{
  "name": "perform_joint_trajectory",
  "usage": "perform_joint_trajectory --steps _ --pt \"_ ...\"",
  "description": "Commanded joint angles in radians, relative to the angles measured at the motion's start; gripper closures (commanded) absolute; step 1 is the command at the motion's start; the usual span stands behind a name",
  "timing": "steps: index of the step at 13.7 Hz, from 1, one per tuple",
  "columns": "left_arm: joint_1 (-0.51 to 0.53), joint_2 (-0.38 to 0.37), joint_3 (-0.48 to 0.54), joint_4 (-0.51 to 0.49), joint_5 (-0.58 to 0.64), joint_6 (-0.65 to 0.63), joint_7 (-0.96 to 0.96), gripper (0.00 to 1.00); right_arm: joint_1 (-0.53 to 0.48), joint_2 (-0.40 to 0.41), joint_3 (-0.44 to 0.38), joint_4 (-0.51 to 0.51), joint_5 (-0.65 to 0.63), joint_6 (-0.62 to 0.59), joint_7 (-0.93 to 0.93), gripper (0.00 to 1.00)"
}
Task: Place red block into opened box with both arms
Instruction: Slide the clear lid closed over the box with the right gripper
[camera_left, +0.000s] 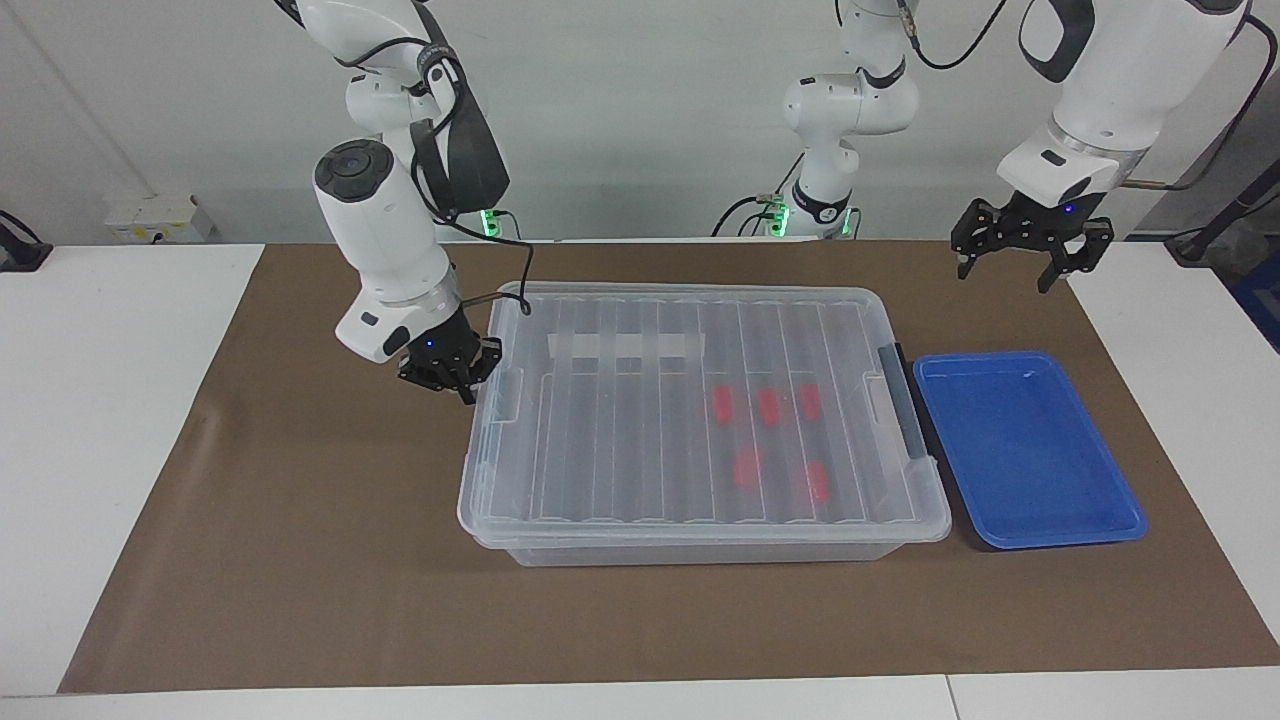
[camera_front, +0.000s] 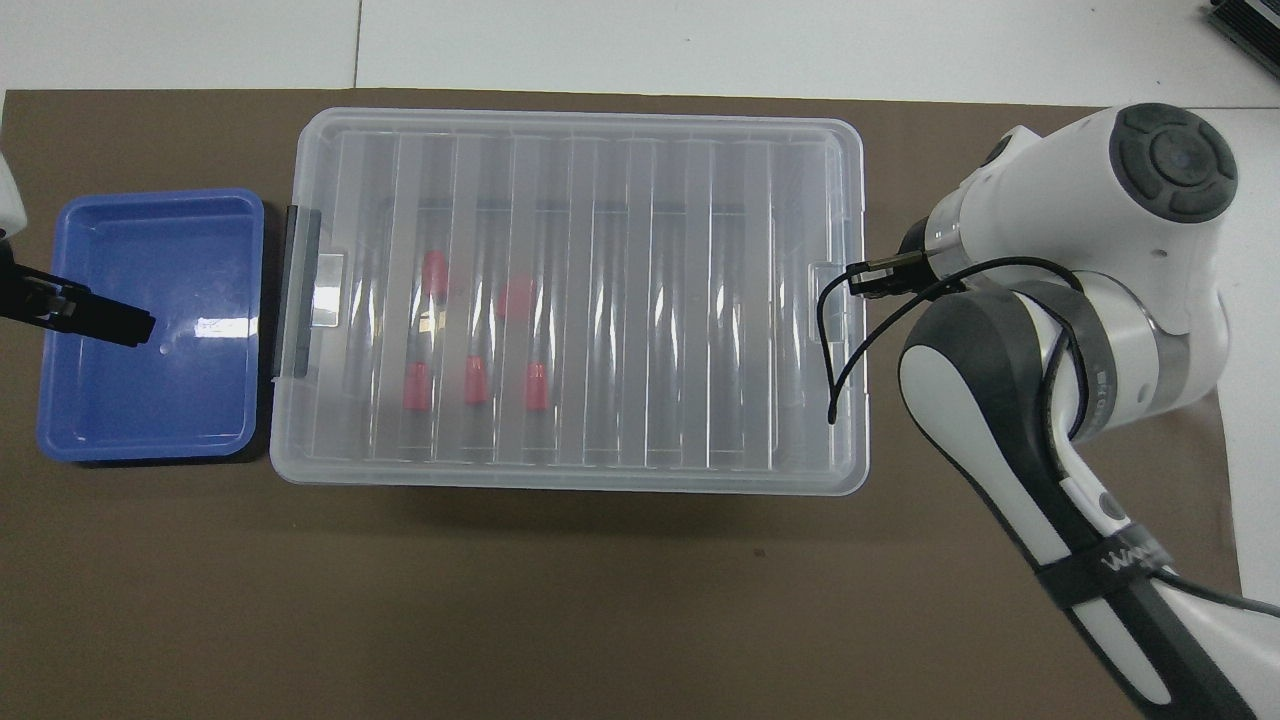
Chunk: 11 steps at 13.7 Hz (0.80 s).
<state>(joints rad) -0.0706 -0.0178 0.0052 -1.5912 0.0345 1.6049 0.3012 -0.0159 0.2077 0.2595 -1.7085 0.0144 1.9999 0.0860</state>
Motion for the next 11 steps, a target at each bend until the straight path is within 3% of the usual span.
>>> perform_joint_trajectory --steps 1,5,11 --pt "-0.024 -0.041 0.016 -0.056 -0.007 0.007 0.003 0.00 -0.007 -0.007 0.011 -0.007 0.016 -0.013 0.018 1.00" --pt "-0.032 -0.039 0.018 -0.056 -0.007 0.007 0.003 0.00 -0.010 -0.031 -0.014 -0.003 0.004 -0.049 0.021 1.00" --pt "-0.031 -0.041 0.018 -0.056 -0.007 0.007 0.003 0.00 -0.007 -0.091 -0.123 -0.005 -0.002 -0.131 0.070 1.00"
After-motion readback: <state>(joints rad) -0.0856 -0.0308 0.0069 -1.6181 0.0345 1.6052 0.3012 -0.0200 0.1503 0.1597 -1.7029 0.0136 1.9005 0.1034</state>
